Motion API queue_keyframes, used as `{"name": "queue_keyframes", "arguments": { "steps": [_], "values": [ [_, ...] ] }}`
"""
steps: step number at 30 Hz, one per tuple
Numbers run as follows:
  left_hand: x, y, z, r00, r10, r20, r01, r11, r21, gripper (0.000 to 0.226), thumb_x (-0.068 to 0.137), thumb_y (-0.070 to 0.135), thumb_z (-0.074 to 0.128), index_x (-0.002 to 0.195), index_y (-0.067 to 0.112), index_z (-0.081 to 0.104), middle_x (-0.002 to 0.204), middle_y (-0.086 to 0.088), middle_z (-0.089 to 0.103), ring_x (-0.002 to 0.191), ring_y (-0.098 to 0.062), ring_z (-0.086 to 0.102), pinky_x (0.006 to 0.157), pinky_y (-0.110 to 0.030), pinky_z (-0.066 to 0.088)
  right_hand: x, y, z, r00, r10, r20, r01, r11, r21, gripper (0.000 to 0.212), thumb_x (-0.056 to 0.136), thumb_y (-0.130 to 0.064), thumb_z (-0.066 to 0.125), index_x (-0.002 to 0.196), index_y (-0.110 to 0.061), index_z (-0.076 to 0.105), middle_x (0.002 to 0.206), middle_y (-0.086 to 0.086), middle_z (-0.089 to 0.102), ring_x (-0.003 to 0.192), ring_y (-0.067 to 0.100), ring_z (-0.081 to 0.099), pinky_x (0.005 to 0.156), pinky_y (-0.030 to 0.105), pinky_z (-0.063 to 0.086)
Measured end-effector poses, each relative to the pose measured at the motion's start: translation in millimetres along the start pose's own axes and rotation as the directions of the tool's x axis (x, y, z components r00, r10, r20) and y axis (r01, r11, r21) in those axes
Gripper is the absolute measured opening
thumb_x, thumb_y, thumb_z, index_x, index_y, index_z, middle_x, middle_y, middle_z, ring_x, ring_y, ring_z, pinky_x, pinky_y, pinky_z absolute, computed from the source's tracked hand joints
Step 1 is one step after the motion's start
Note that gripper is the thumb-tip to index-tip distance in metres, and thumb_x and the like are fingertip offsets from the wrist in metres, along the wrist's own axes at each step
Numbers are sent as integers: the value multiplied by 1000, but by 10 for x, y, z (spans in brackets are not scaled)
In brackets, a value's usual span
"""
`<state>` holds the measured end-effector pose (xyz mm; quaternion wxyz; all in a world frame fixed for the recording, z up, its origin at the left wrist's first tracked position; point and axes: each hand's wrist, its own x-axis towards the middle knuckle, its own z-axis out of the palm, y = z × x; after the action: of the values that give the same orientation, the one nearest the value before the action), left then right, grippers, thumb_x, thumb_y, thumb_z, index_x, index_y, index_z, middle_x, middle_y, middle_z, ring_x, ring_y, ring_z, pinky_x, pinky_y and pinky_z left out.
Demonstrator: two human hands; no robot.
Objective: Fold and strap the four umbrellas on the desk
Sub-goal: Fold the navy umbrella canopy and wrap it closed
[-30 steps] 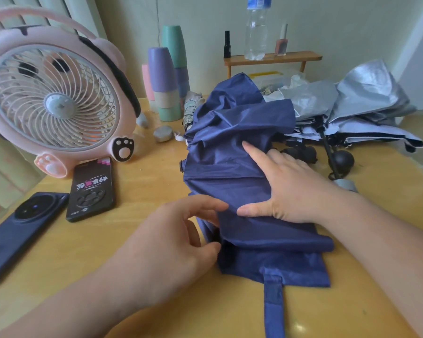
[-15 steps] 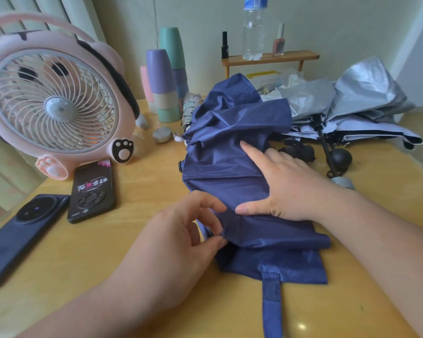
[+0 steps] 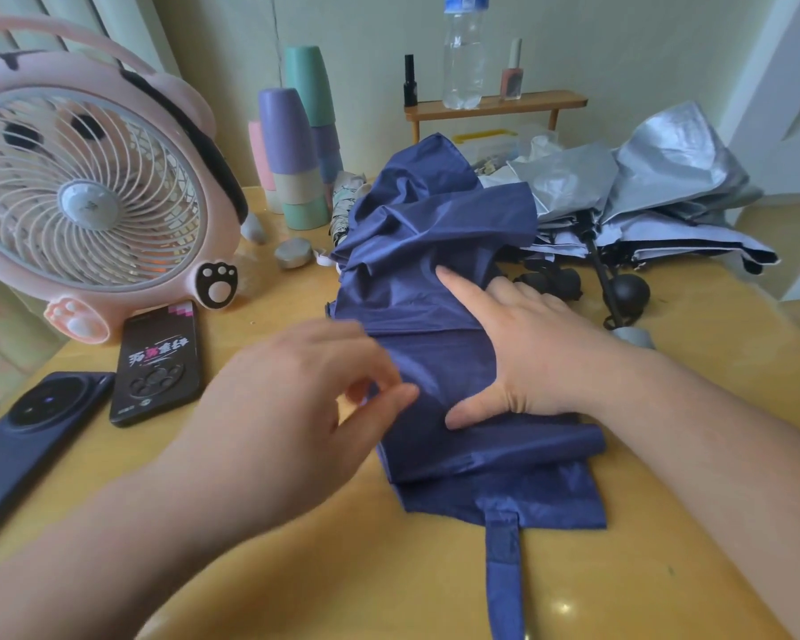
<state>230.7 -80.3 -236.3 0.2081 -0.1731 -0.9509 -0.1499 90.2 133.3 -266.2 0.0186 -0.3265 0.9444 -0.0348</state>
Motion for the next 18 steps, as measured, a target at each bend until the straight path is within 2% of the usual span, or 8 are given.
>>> {"name": "queue_keyframes", "arguments": {
  "steps": [1, 3, 5, 6, 8, 11, 14, 18],
  "values": [
    [97, -39, 23, 999, 53, 7, -53, 997, 51, 27, 93, 53, 55, 95, 30, 69, 92, 17, 61, 86, -6, 56, 76, -31, 51, -15, -15, -12, 1000, -2, 12, 2, 1000, -18, 148, 41, -104, 50, 152, -45, -28, 129, -1, 37, 127, 25, 38, 108, 41, 34],
    [247, -103, 120, 976, 71, 208, -106, 981, 163, 54, 91, 67, 46, 125, 28, 63, 132, 7, 58, 124, -18, 52, 105, -40, 46, -54, -45, -30, 999, -8, 37, 9, 999, -49, 150, 40, -104, 50, 151, -44, -29, 124, -2, 35, 124, 24, 37, 108, 41, 35],
    [309, -166, 239, 901, -38, 433, -87, 960, 266, 90, 80, 87, 28, 154, 35, 33, 165, 6, 23, 154, -16, 14, 128, -40, 13, -115, -74, -51, 998, -22, 62, 27, 996, -83, 150, 39, -104, 51, 151, -44, -30, 121, -3, 33, 122, 23, 37, 107, 40, 35],
    [307, -202, 287, 863, -93, 497, -61, 957, 285, 101, 74, 93, 22, 159, 38, 16, 170, 9, 3, 157, -12, -5, 128, -37, -2, -146, -71, -49, 997, -31, 77, 38, 995, -97, 151, 39, -104, 52, 151, -44, -31, 123, -3, 33, 123, 22, 36, 107, 39, 35],
    [297, -244, 334, 836, -122, 535, -35, 961, 274, 113, 66, 101, 21, 160, 42, 1, 168, 14, -17, 154, -9, -21, 123, -33, -13, -222, -59, -57, 991, -33, 133, 45, 995, -93, 153, 39, -102, 56, 151, -45, -30, 135, -3, 31, 130, 21, 31, 110, 38, 31],
    [328, -248, 346, 824, -123, 553, -28, 966, 257, 126, 54, 109, 31, 157, 48, -10, 165, 15, -28, 152, -11, -26, 121, -33, -16, -328, -22, -101, 975, -43, 219, 63, 995, -83, 152, 41, -96, 65, 151, -48, -29, 160, -7, 10, 149, 19, 11, 120, 36, 17],
    [351, -243, 408, 806, -125, 579, -38, 965, 261, 138, 44, 111, 37, 155, 49, -18, 162, 12, -36, 149, -13, -34, 122, -37, -19, -381, 22, -130, 967, -48, 248, 71, 994, -88, 146, 50, -88, 72, 152, -50, -25, 167, -9, -6, 154, 19, -3, 124, 38, 4],
    [341, -302, 465, 832, -67, 551, -73, 971, 229, 143, 39, 113, 33, 154, 48, -21, 160, 10, -40, 145, -9, -40, 120, -34, -23, -351, 199, 4, 989, -150, 16, 151, 975, -162, 92, 93, -52, 63, 159, -44, -1, 168, -2, 9, 155, 29, 10, 123, 52, 13]
  ]
}}
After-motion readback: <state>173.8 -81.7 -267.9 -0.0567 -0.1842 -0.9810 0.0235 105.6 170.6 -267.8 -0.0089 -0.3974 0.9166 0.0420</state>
